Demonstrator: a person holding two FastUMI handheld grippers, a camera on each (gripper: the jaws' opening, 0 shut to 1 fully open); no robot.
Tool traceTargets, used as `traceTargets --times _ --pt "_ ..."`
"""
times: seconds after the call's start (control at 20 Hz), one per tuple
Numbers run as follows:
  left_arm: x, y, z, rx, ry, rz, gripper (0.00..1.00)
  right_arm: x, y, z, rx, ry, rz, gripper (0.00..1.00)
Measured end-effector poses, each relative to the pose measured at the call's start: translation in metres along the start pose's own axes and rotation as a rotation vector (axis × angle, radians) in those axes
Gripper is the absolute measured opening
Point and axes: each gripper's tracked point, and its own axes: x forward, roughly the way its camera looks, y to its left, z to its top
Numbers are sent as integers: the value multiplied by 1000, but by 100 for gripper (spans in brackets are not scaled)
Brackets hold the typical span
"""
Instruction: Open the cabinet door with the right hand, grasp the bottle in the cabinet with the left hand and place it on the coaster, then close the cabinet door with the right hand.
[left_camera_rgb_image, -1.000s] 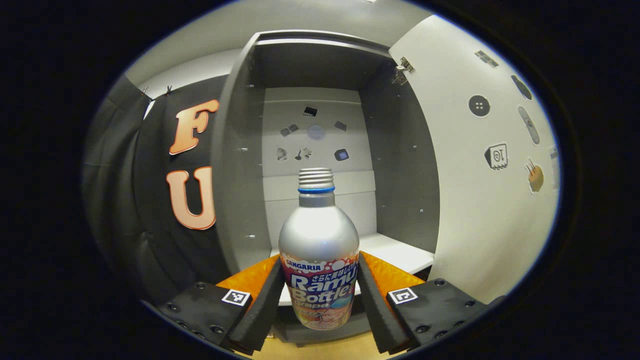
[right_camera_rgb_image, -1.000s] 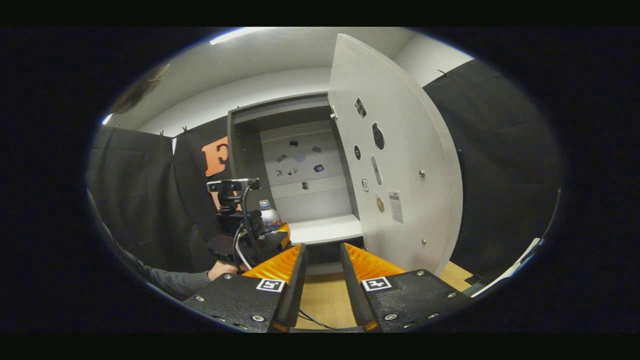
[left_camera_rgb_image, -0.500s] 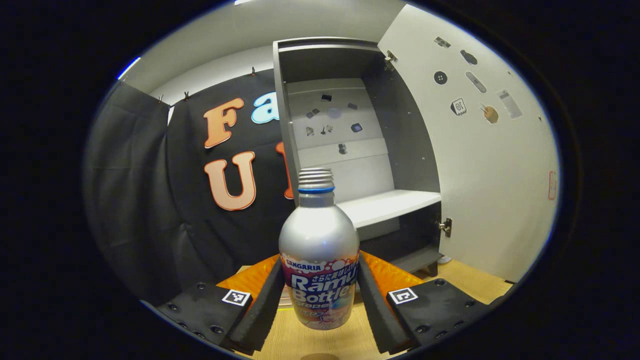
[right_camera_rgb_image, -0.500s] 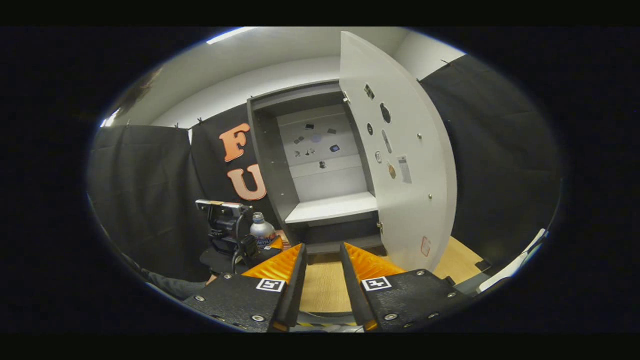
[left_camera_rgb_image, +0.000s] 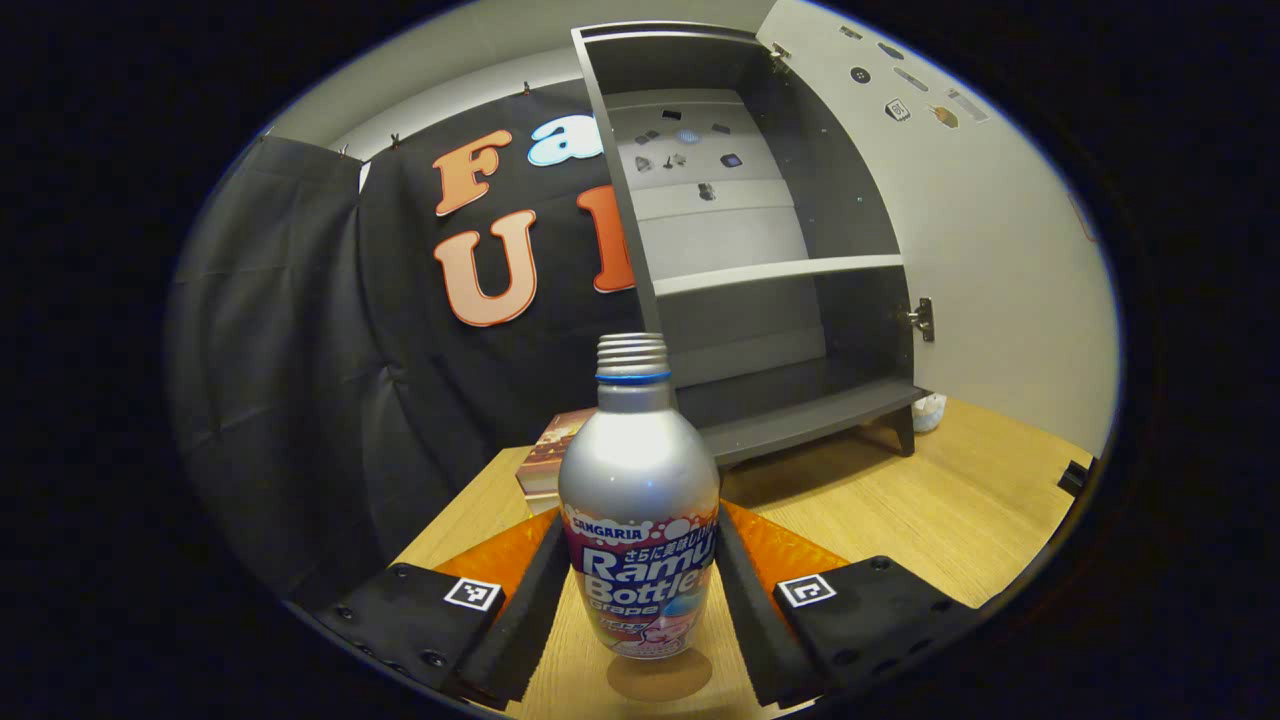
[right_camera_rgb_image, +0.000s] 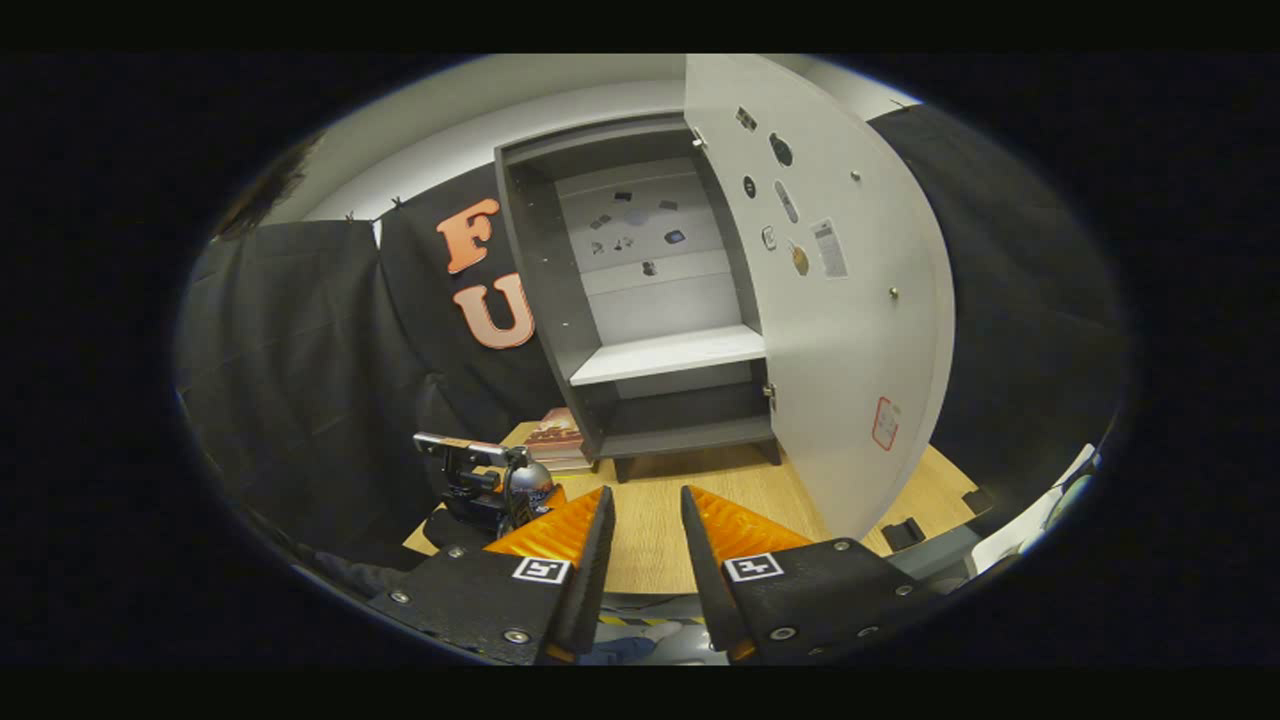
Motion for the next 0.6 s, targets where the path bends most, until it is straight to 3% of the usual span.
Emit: traceTargets --times 0.15,0.2,0.3,0.6 --pt "9 -2 -36 -15 43 -3 85 11 -2 -14 3 46 -3 42" --pt "9 -3 -48 -22 62 -5 85 15 -2 -18 2 61 -4 47" --pt "9 -4 -64 -26 84 4 86 20 0 -25 1 86 3 42" --pt "-2 -7 -77 -54 96 15 86 26 2 -34 4 124 20 42"
